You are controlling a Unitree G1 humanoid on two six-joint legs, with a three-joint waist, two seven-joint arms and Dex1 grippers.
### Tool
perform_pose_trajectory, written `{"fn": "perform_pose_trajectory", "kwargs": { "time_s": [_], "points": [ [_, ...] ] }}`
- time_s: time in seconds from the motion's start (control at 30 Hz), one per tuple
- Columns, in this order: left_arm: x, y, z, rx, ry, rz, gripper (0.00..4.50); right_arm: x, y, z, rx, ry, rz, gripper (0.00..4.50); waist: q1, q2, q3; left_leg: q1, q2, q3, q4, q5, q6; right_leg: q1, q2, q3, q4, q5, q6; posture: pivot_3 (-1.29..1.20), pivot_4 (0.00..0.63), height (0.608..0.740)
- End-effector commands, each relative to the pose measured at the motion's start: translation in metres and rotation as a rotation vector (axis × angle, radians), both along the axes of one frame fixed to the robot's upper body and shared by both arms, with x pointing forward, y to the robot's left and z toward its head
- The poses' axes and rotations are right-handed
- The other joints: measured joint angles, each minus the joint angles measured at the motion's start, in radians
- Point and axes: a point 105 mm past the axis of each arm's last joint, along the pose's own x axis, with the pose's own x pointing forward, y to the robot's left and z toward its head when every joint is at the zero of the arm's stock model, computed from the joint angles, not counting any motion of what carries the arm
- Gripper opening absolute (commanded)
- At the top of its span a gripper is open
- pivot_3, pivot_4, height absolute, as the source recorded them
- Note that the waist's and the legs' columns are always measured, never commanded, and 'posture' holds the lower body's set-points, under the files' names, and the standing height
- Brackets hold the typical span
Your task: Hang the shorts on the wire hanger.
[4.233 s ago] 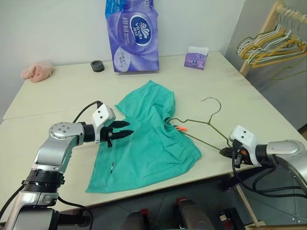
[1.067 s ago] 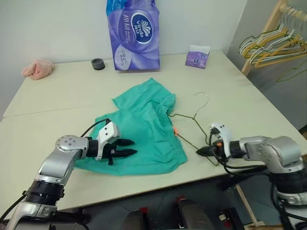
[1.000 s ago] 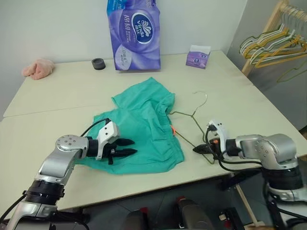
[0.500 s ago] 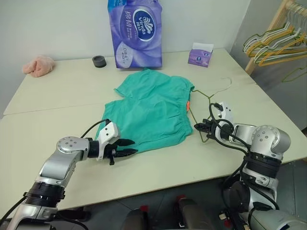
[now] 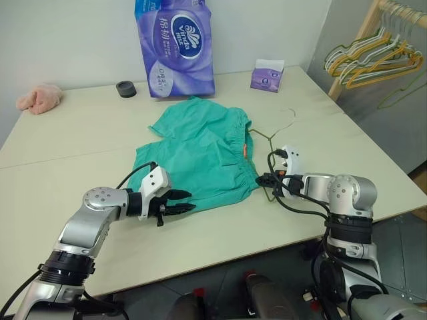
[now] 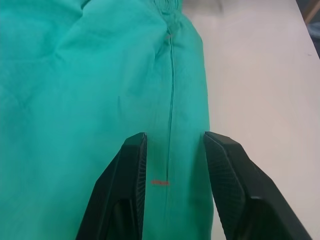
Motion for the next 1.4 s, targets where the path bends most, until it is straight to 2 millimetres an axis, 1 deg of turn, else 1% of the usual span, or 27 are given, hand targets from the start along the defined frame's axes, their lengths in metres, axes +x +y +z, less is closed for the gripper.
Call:
{"fn": "perform_pose_trajectory", "kwargs": {
  "time_s": [0.03,0.13,0.27,0.33,0.4,0.53,0.57,0.6,0.63,0.67,0.7,0.8,0.87,0.93,1.0,1.03,1.07,1.17,1.27,1.3,1.4],
  "points": [
    [0.002,-0.004,0.011,-0.022,-0.037,-0.012,1.88,0.013,0.0,0.011,0.019,-0.019,-0.014,0.0,-0.001,0.0,0.0,0.0,0.0,0.0,0.0,0.0,0.0,0.0,0.0,0.0,0.0,0.0,0.0,-0.2,0.102,0.74],
    [0.002,-0.004,0.011,-0.027,-0.039,-0.01,1.88,0.024,0.004,0.02,0.047,-0.04,-0.032,0.0,-0.001,0.0,0.0,0.0,0.0,0.001,0.0,0.0,0.0,0.0,0.0,0.001,0.0,0.0,0.0,-0.2,0.102,0.74],
    [0.001,-0.005,0.011,-0.038,-0.037,-0.003,1.88,0.038,0.003,0.037,0.067,-0.172,-0.074,0.0,-0.001,0.0,0.0,0.0,0.0,0.0,0.0,0.0,0.0,0.0,0.0,0.0,0.0,0.0,0.0,-0.19,0.105,0.74],
    [0.001,-0.005,0.012,-0.045,-0.039,0.011,1.88,0.039,0.001,0.043,0.057,-0.228,-0.076,0.0,-0.001,0.0,0.0,0.0,0.0,0.0,0.0,0.0,0.0,0.0,0.0,0.0,0.0,0.0,0.0,-0.19,0.108,0.74],
    [0.006,-0.003,0.014,-0.064,-0.045,0.05,1.88,0.038,0.0,0.05,0.044,-0.303,-0.077,0.0,0.0,0.0,0.0,-0.001,0.0,0.0,0.0,0.0,0.0,0.0,0.0,0.0,0.0,0.0,0.0,-0.19,0.11,0.74],
    [0.022,0.0,0.029,-0.137,-0.1,0.139,1.88,0.031,0.001,0.062,-0.067,-0.496,-0.042,0.0,0.004,0.0,0.0,-0.001,0.0,0.0,0.0,0.0,0.0,0.0,-0.001,0.0,-0.001,0.0,0.0,-0.2,0.111,0.74],
    [0.025,0.0,0.035,-0.152,-0.123,0.146,1.88,0.029,0.002,0.064,-0.089,-0.531,-0.032,0.0,0.005,0.0,0.0,-0.001,0.0,0.0,0.0,0.0,0.0,0.0,-0.001,0.0,-0.001,0.001,0.001,-0.2,0.111,0.74],
    [0.028,-0.001,0.041,-0.169,-0.144,0.15,2.23,0.027,0.003,0.066,-0.117,-0.564,-0.019,0.0,0.004,0.0,0.0,-0.001,0.0,0.0,0.001,0.0,0.0,0.0,-0.001,0.0,-0.001,0.001,0.001,-0.21,0.112,0.74],
    [0.031,-0.002,0.05,-0.198,-0.166,0.155,2.39,0.024,0.005,0.067,-0.155,-0.603,0.007,0.0,0.004,0.0,0.0,-0.001,0.0,0.0,0.001,0.0,0.0,0.0,-0.001,0.0,-0.001,0.001,0.002,-0.21,0.111,0.74],
    [0.034,-0.002,0.06,-0.22,-0.187,0.159,2.68,0.022,0.007,0.067,-0.181,-0.631,0.031,0.0,0.004,0.0,0.0,-0.001,0.0,0.0,0.001,0.0,0.0,0.0,-0.001,0.0,-0.001,0.001,0.002,-0.21,0.111,0.74],
    [0.038,-0.002,0.071,-0.24,-0.214,0.166,2.97,0.019,0.008,0.067,-0.205,-0.651,0.052,0.0,0.004,0.0,0.0,-0.001,0.0,0.0,0.001,0.0,0.0,0.0,-0.001,0.0,-0.001,0.001,0.002,-0.21,0.11,0.74],
    [0.051,0.002,0.114,-0.29,-0.312,0.173,3.83,0.013,0.012,0.069,-0.242,-0.703,0.102,0.0,0.003,0.0,0.0,-0.001,0.0,0.0,0.001,0.0,0.0,0.0,-0.001,0.0,0.0,0.002,0.002,-0.21,0.109,0.74],
    [0.057,0.003,0.135,-0.287,-0.376,0.165,4.42,0.011,0.015,0.072,-0.262,-0.739,0.128,0.0,0.002,0.0,0.0,-0.001,0.0,0.0,0.002,0.0,0.0,0.0,0.0,0.0,0.0,0.002,0.002,-0.21,0.105,0.74],
    [0.065,0.006,0.162,-0.289,-0.443,0.153,4.49,0.008,0.019,0.076,-0.285,-0.781,0.161,0.0,0.0,0.0,0.0,-0.001,-0.001,0.0,0.002,0.0,0.0,0.0,0.0,0.0,-0.001,0.002,0.003,-0.21,0.104,0.74],
    [0.069,0.007,0.182,-0.272,-0.496,0.127,4.49,0.006,0.024,0.079,-0.298,-0.813,0.193,0.0,-0.001,0.0,0.0,-0.001,-0.001,0.0,0.002,0.0,0.0,0.0,0.0,0.0,-0.001,0.002,0.003,-0.21,0.099,0.74],
    [0.07,0.007,0.189,-0.246,-0.519,0.103,4.49,0.005,0.026,0.079,-0.309,-0.83,0.211,0.0,-0.002,0.0,0.0,-0.001,-0.001,0.0,0.002,0.0,0.0,0.0,0.0,0.0,-0.001,0.002,0.003,-0.21,0.098,0.74],
    [0.073,0.012,0.196,-0.173,-0.563,0.078,4.49,0.002,0.029,0.08,-0.323,-0.851,0.237,0.0,-0.003,0.0,0.0,-0.001,-0.001,0.0,0.001,0.0,0.0,0.0,0.0,0.0,-0.001,0.002,0.003,-0.21,0.098,0.74],
    [0.082,0.025,0.206,-0.001,-0.648,0.051,4.49,-0.003,0.036,0.08,-0.361,-0.904,0.298,0.0,-0.008,0.0,0.0,0.0,-0.001,0.0,0.001,0.0,-0.001,0.0,0.0,0.0,-0.001,0.002,0.002,-0.21,0.093,0.74],
    [0.09,0.031,0.213,0.11,-0.702,0.031,4.49,-0.01,0.042,0.077,-0.404,-0.95,0.365,0.0,-0.009,0.0,0.0,-0.001,-0.001,0.0,0.001,0.0,-0.001,0.0,0.0,0.0,-0.001,0.002,0.003,-0.21,0.091,0.74],
    [0.092,0.031,0.213,0.139,-0.71,0.016,4.49,-0.011,0.044,0.076,-0.413,-0.961,0.382,0.0,-0.009,0.0,0.0,-0.001,-0.001,0.0,0.002,0.0,-0.001,0.0,0.0,0.0,-0.002,0.002,0.003,-0.21,0.089,0.74],
    [0.094,0.029,0.201,0.225,-0.7,-0.054,4.49,-0.016,0.048,0.075,-0.439,-0.996,0.43,0.0,-0.014,0.0,0.0,-0.001,-0.002,0.001,0.002,0.0,-0.001,0.0,0.0,0.0,-0.002,0.001,0.003,-0.21,0.087,0.74]
  ]
}}
